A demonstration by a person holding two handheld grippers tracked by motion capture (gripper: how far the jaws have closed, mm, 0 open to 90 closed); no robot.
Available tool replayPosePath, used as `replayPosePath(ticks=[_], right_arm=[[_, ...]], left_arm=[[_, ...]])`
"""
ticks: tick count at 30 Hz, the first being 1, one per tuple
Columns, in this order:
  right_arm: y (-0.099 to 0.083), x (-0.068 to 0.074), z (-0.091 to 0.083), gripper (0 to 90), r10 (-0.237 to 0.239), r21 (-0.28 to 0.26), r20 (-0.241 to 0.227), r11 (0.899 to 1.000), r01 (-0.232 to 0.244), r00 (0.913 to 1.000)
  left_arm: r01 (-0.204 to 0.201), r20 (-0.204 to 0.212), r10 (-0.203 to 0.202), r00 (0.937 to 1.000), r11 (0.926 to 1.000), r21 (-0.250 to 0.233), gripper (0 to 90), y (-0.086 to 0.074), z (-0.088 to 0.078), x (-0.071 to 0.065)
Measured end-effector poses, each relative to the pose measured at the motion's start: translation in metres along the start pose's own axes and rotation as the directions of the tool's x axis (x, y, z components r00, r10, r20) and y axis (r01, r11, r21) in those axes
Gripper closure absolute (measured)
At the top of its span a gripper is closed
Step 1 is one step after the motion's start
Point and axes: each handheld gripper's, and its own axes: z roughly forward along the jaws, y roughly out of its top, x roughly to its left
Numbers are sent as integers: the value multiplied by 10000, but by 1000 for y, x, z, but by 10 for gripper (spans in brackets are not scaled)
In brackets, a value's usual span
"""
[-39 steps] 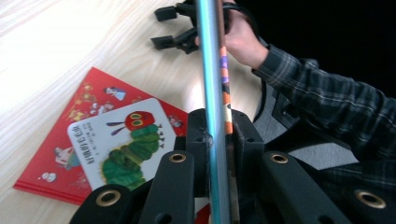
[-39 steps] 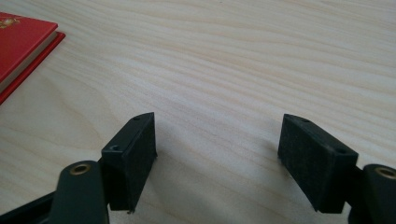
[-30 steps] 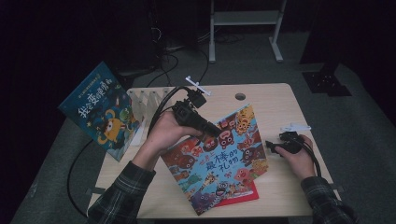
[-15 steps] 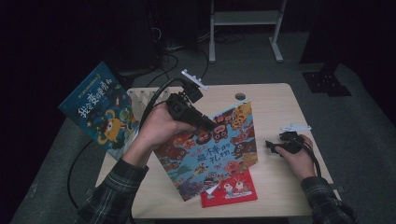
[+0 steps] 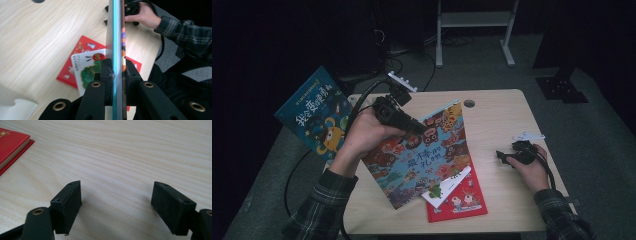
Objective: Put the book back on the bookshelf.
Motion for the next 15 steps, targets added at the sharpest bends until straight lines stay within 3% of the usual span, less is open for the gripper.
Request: replayPosePath(ticks=[8,15], right_arm=[[0,0,0,227,21,4,21,10000,-21,10000],[0,0,0,226,28,8,34,10000,-28,10000]], left_arm=[[473,-223,-475,9986,9988,-102,807,-17,-16,16],[981,-558,-996,9935,9948,-287,807,-37,-35,31]])
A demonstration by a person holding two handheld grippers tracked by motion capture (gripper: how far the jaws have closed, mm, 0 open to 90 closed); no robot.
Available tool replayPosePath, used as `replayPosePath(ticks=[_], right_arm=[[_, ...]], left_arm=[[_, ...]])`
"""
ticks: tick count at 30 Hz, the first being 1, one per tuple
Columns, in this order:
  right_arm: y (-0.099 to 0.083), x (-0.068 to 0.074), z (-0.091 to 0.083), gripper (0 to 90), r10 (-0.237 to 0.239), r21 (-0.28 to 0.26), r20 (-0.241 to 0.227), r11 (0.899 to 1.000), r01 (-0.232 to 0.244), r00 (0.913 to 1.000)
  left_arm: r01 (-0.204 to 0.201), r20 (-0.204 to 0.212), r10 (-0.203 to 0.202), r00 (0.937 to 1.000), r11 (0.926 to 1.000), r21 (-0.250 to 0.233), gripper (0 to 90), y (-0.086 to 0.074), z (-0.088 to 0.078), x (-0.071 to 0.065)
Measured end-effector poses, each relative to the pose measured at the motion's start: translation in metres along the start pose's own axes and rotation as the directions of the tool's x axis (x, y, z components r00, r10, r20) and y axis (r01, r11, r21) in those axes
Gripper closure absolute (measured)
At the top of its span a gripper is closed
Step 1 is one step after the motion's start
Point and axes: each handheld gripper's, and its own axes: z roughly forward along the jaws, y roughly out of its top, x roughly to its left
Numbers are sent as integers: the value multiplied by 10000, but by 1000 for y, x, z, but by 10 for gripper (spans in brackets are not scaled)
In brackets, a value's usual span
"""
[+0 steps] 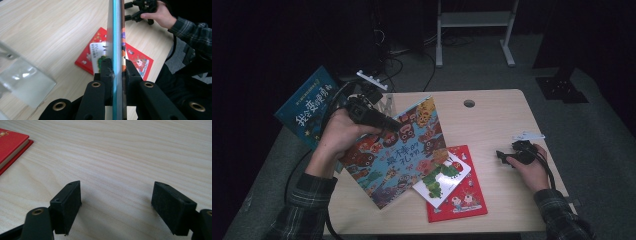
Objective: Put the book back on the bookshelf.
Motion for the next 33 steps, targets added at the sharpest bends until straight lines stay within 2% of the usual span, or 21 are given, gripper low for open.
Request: replayPosePath(ticks=[8,16,20,24,27,28,29,32,33], right_arm=[[0,0,0,227,2,2,10,10000,-2,10000],[0,0,0,227,25,1,32,10000,-25,10000],[0,0,0,226,31,1,39,10000,-31,10000],[0,0,0,226,28,-2,46,10000,-28,10000],[0,0,0,226,35,-1,53,10000,-35,10000],[0,0,0,226,35,-1,53,10000,-35,10000],[0,0,0,226,34,-1,55,10000,-34,10000],[0,0,0,226,40,-1,60,10000,-40,10000],[0,0,0,226,44,-2,65,10000,-44,10000]], left_arm=[[392,-331,-398,9987,9990,-194,807,-19,-18,13],[887,-759,-893,9931,9960,-115,807,-41,-33,29],[1270,-1018,-1281,9865,9918,-173,807,-56,-43,37],[1418,-1174,-1431,9827,9897,-197,807,-64,-49,42],[1696,-1391,-1719,9752,9851,-280,807,-76,-56,48],[1696,-1391,-1719,9752,9851,-280,807,-76,-56,48],[1842,-1483,-1867,9712,9824,-302,807,-82,-59,51],[1951,-1573,-1978,9675,9802,-326,807,-87,-64,53],[2040,-1641,-2072,9644,9783,-363,807,-91,-66,55]])
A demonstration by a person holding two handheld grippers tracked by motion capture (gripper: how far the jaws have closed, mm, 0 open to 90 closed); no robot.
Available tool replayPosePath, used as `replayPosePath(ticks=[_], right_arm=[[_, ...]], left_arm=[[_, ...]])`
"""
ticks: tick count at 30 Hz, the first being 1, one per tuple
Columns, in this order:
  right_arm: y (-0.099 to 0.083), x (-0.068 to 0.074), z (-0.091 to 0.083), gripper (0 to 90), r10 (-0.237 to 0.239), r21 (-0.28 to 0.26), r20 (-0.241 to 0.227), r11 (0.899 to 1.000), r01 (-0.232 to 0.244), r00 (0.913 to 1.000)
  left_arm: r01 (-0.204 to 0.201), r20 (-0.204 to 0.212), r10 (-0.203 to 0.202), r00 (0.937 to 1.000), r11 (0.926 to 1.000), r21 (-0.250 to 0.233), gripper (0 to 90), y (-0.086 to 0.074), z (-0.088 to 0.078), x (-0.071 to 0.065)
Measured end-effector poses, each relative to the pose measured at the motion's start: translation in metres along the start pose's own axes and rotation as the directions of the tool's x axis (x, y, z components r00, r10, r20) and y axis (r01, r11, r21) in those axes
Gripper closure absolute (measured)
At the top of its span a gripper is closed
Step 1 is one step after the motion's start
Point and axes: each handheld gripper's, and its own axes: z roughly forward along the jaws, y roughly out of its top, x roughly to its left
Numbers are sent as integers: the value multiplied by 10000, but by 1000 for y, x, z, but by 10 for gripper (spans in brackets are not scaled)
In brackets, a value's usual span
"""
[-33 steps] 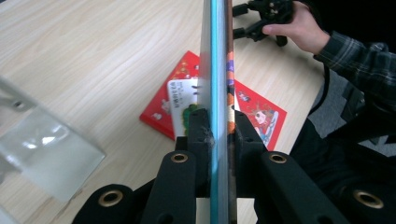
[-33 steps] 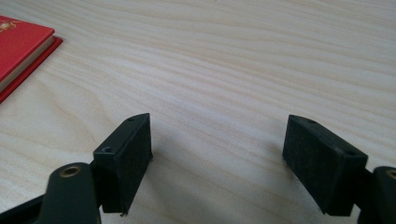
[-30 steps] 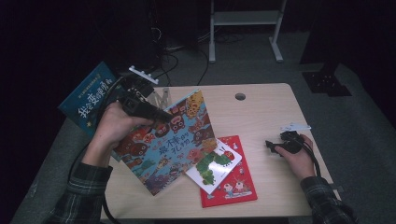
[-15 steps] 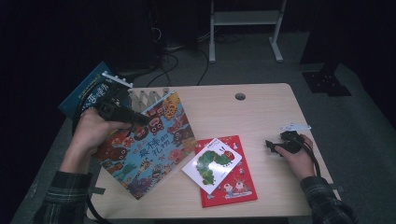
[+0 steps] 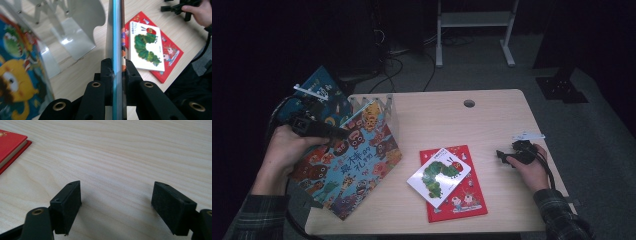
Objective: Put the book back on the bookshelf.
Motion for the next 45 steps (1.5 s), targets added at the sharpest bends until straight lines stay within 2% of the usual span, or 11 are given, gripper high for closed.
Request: replayPosePath(ticks=[8,13,19,20,25,26,30,35,38,43,45], right_arm=[[0,0,0,226,34,-1,22,10000,-34,10000],[0,0,0,226,41,-2,30,10000,-41,10000],[0,0,0,226,75,-1,54,10000,-75,10000],[0,0,0,226,77,-6,60,10000,-77,10000],[0,0,0,226,89,-6,71,10000,-89,9999],[0,0,0,226,104,2,72,9999,-104,9999],[0,0,0,226,111,-2,75,9999,-111,9999],[0,0,0,226,110,0,81,9999,-110,9999],[0,0,0,226,117,2,83,9999,-117,9999],[0,-1,0,226,121,4,90,9999,-121,9999],[1,-1,1,226,121,3,97,9999,-121,9999]], left_arm=[[504,-454,-509,9977,9987,-108,807,-17,-15,17],[936,-739,-948,9928,9954,-184,807,-29,-24,31],[1265,-854,-1280,9881,9917,-233,807,-35,-29,40],[1383,-929,-1398,9858,9901,-222,807,-35,-31,43],[1529,-1100,-1551,9818,9878,-280,807,-35,-35,48],[1667,-1161,-1700,9786,9853,-378,807,-33,-38,50],[1875,-1263,-1930,9730,9807,-548,807,-29,-44,54],[2040,-1356,-2097,9683,9775,-545,807,-22,-48,57],[2252,-1493,-2316,9613,9725,-589,807,-17,-53,62],[2345,-1731,-2417,9548,9702,-612,807,-10,-57,66],[2466,-1823,-2543,9498,9670,-640,807,-5,-60,69]])
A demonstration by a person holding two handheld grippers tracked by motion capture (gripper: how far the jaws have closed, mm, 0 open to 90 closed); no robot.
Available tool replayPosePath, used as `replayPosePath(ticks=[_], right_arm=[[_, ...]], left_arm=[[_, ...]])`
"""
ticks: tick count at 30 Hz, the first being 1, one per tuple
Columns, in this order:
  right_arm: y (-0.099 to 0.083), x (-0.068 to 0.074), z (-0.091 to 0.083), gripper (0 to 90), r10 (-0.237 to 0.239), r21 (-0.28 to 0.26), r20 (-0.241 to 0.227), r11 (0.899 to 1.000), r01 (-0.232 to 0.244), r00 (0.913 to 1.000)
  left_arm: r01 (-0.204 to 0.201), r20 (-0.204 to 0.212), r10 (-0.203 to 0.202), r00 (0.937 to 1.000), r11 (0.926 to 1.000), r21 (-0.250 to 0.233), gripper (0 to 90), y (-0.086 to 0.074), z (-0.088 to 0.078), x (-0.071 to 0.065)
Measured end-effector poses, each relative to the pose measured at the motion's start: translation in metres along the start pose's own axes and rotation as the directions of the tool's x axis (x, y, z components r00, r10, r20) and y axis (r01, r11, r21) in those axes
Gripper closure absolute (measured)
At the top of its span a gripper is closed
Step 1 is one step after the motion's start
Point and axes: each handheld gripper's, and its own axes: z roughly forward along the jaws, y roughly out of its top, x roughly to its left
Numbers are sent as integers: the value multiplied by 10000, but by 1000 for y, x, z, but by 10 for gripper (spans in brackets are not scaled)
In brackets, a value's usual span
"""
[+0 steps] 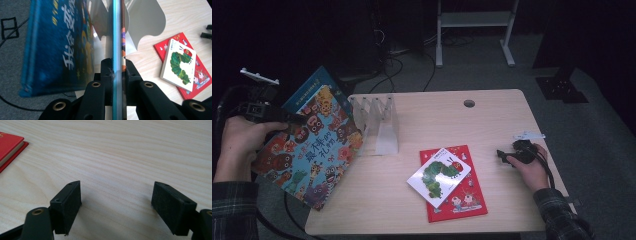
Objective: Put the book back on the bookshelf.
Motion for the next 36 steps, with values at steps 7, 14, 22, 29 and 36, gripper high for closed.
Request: replayPosePath(ticks=[7,14,22,29,36], right_arm=[[0,0,0,227,-11,-10,7,10000,11,10000],[0,0,0,227,-10,-9,11,10000,10,10000],[0,0,0,227,-4,-5,16,10000,4,10000],[0,-1,0,226,0,-2,2,10000,0,10000],[0,-1,0,226,-20,-6,1,10000,20,10000]], left_arm=[[237,-188,-238,9995,9997,-55,807,12,2,3],[352,-572,-356,9977,9994,-79,807,20,5,3],[516,-636,-535,9965,9982,-319,807,32,18,3],[681,-1042,-709,9920,9972,-294,806,47,41,-1],[918,-1129,-953,9890,9951,-361,806,53,54,1]])
